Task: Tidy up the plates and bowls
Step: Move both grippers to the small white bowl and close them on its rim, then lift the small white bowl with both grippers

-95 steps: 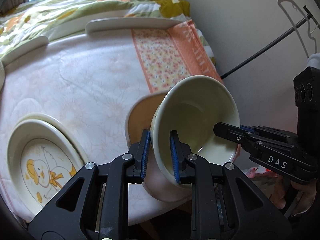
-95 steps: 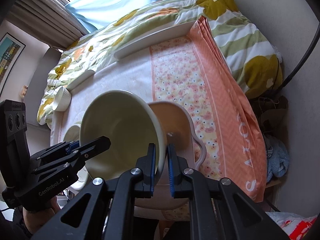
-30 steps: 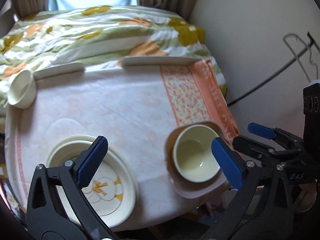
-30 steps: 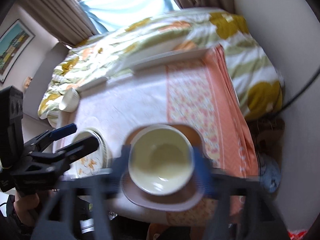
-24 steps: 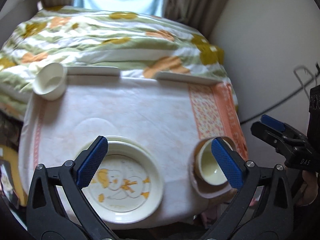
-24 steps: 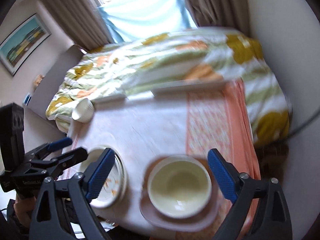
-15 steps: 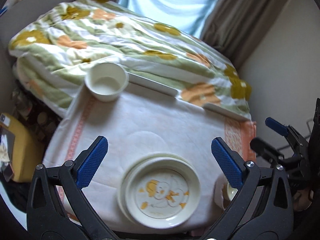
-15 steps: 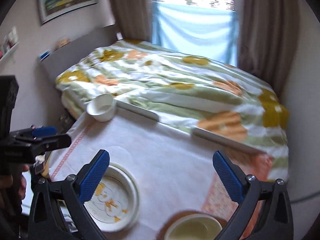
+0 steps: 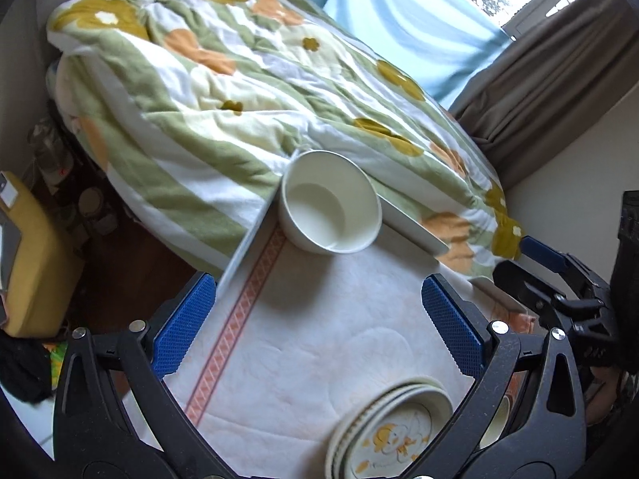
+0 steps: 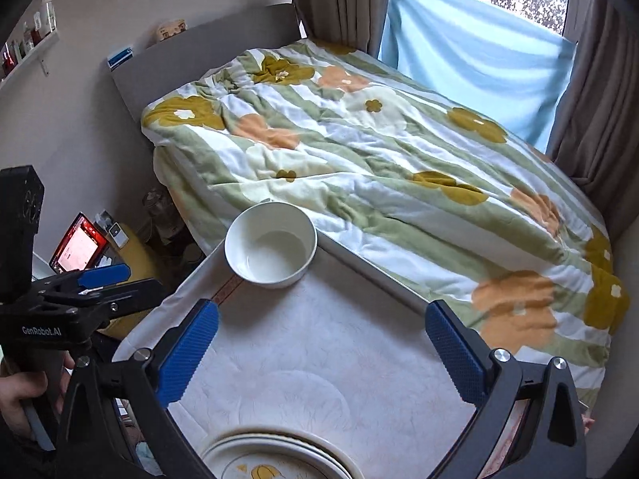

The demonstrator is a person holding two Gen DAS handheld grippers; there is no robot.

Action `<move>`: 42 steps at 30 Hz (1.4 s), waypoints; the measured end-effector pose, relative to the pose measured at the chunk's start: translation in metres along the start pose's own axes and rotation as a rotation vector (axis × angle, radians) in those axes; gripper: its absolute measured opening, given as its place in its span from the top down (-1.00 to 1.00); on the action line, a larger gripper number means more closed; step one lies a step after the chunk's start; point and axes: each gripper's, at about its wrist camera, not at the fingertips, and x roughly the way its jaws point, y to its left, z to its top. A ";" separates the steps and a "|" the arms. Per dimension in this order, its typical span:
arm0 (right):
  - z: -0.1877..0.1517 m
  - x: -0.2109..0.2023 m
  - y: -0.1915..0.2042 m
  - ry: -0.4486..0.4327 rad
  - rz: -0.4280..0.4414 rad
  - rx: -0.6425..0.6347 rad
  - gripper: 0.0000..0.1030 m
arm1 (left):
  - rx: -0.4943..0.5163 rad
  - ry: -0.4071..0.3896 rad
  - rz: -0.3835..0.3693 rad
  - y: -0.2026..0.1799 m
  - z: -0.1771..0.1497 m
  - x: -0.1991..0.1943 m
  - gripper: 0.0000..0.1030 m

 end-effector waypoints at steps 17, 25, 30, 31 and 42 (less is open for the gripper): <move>0.026 0.124 -0.026 0.211 0.108 0.166 -0.15 | -0.054 0.210 -0.153 0.016 0.036 0.112 -0.13; 0.023 0.152 -0.028 0.246 0.158 0.192 0.15 | -0.041 0.177 -0.078 0.031 0.040 0.136 0.52; 0.019 0.166 -0.025 0.251 0.198 0.206 0.68 | -0.029 0.159 -0.086 0.032 0.042 0.138 0.56; 0.019 0.165 -0.024 0.245 0.195 0.208 0.70 | -0.021 0.158 -0.080 0.031 0.042 0.139 0.56; 0.012 0.149 -0.026 0.218 0.165 0.232 0.72 | 0.071 0.177 -0.035 0.012 0.037 0.133 0.60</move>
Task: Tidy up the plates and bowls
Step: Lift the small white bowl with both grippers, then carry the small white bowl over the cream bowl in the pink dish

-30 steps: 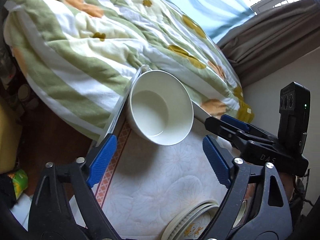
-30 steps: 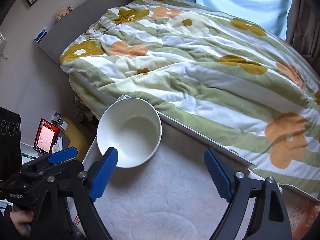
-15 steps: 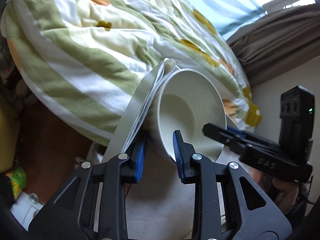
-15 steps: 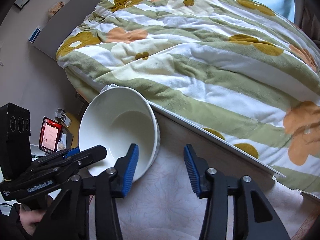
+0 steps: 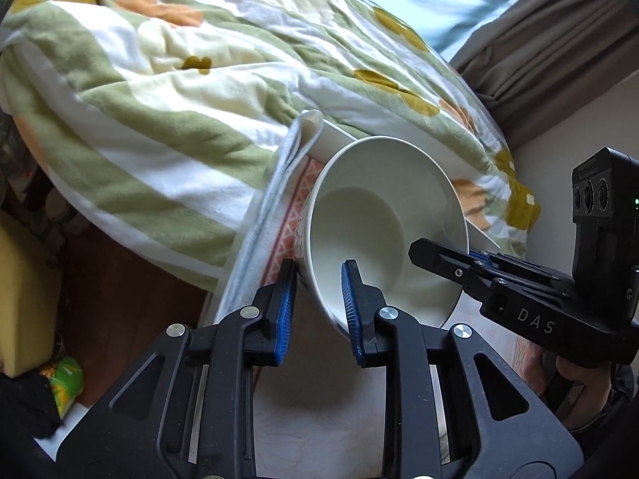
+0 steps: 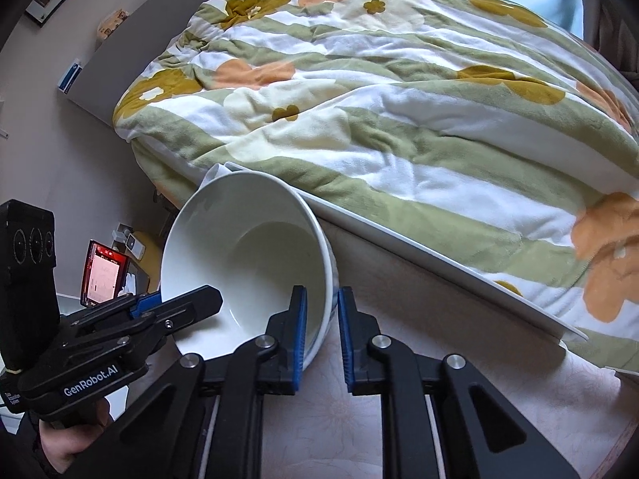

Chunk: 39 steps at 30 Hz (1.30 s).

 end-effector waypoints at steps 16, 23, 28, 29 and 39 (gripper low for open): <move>-0.083 -0.133 -0.040 -0.174 -0.060 0.204 0.73 | 0.269 -0.002 -0.081 -0.138 -0.045 -0.057 0.60; -0.159 -0.206 -0.079 -0.273 -0.139 0.321 0.73 | 0.427 0.040 -0.145 -0.232 -0.107 -0.059 0.60; -0.220 -0.248 -0.104 -0.323 -0.201 0.404 0.73 | 0.526 0.079 -0.192 -0.295 -0.159 -0.057 0.60; -0.232 -0.254 -0.109 -0.329 -0.208 0.421 0.73 | 0.543 0.086 -0.198 -0.305 -0.170 -0.057 0.60; -0.333 -0.280 -0.143 -0.331 -0.228 0.537 0.73 | 0.645 0.175 -0.187 -0.364 -0.275 -0.044 0.60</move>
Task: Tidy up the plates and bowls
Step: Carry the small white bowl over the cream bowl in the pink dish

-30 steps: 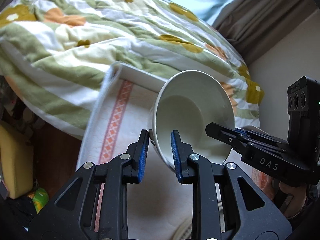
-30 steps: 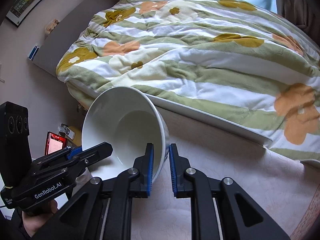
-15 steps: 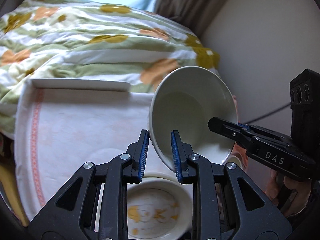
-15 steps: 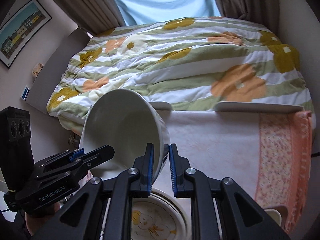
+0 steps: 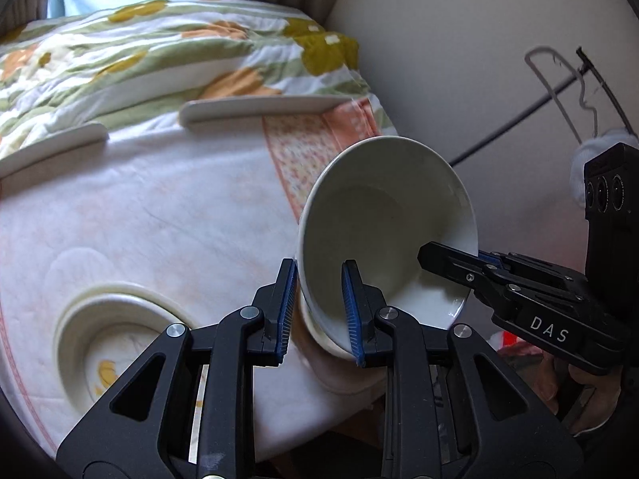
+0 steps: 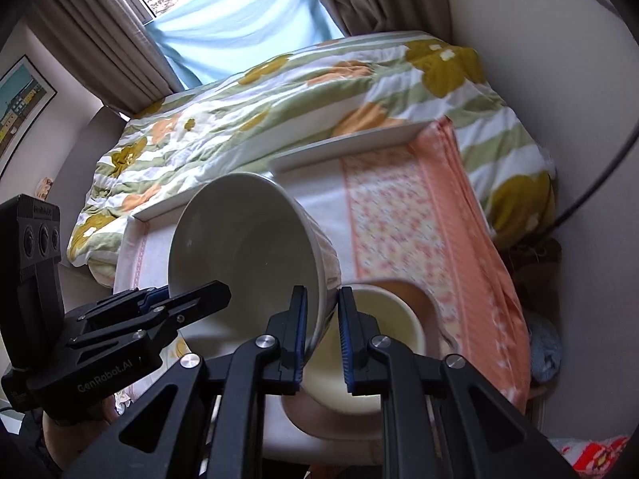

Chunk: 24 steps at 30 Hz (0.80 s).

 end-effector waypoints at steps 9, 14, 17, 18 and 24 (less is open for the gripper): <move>-0.037 0.018 -0.042 0.067 0.033 0.036 0.73 | -0.011 0.083 0.045 -0.016 -0.035 0.034 0.60; -0.045 0.026 -0.052 0.083 0.030 0.039 0.73 | -0.016 0.104 0.048 -0.006 -0.029 0.052 0.60; -0.046 0.029 -0.055 0.092 0.020 0.031 0.73 | -0.015 0.118 0.048 -0.006 -0.027 0.061 0.60; -0.045 0.030 -0.057 0.095 0.019 0.032 0.73 | -0.012 0.123 0.051 -0.007 -0.027 0.063 0.60; -0.045 0.032 -0.058 0.118 -0.006 0.006 0.73 | 0.003 0.144 0.066 -0.010 -0.024 0.068 0.60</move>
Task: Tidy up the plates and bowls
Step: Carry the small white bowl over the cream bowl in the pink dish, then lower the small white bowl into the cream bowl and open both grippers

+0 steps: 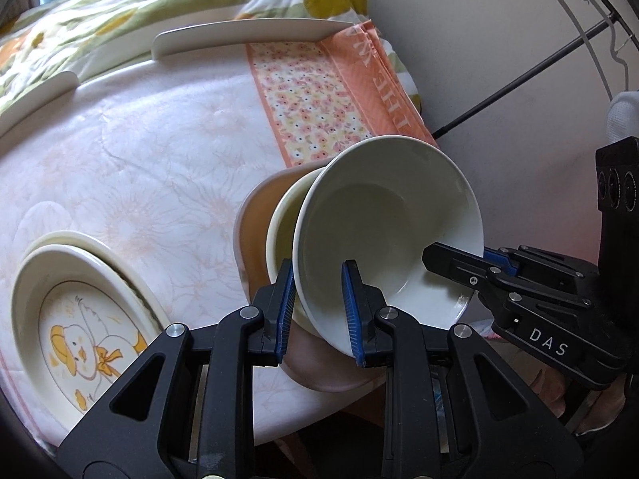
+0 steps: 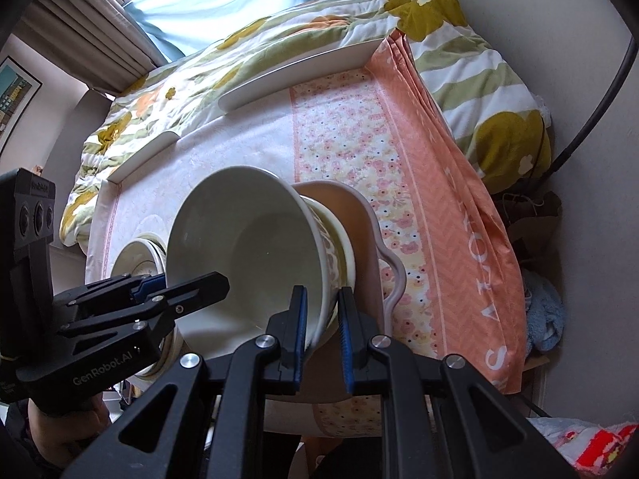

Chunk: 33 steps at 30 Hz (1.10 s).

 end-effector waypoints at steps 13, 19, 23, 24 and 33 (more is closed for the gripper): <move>0.004 -0.001 0.003 0.012 -0.033 -0.043 0.73 | 0.018 0.020 0.055 0.002 0.003 -0.001 0.60; 0.004 -0.001 0.004 0.016 -0.038 -0.056 0.73 | 0.034 0.019 0.073 -0.001 0.002 -0.001 0.60; 0.002 -0.004 0.006 0.008 -0.039 -0.063 0.73 | 0.038 -0.001 0.070 -0.002 0.002 -0.008 0.60; 0.002 -0.005 0.005 0.003 -0.031 -0.058 0.73 | 0.040 -0.007 0.071 -0.003 0.003 -0.010 0.60; 0.002 -0.022 0.003 -0.032 0.003 -0.040 0.73 | 0.037 -0.067 0.082 -0.002 0.003 -0.038 0.60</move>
